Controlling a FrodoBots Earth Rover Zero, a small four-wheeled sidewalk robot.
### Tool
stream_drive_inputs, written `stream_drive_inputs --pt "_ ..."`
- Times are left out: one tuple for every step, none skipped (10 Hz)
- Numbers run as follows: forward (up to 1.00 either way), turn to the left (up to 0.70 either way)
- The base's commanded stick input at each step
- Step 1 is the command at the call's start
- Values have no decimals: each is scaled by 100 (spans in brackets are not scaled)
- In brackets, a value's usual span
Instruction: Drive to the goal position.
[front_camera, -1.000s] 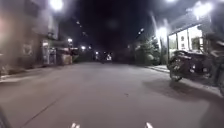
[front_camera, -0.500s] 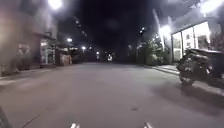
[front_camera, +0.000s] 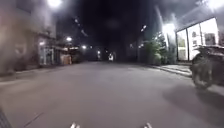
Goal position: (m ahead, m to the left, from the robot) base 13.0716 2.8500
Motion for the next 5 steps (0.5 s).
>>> stream_drive_inputs --pt "85 0" --pt "85 0" --pt "85 0" --pt "85 0" --pt "85 0"
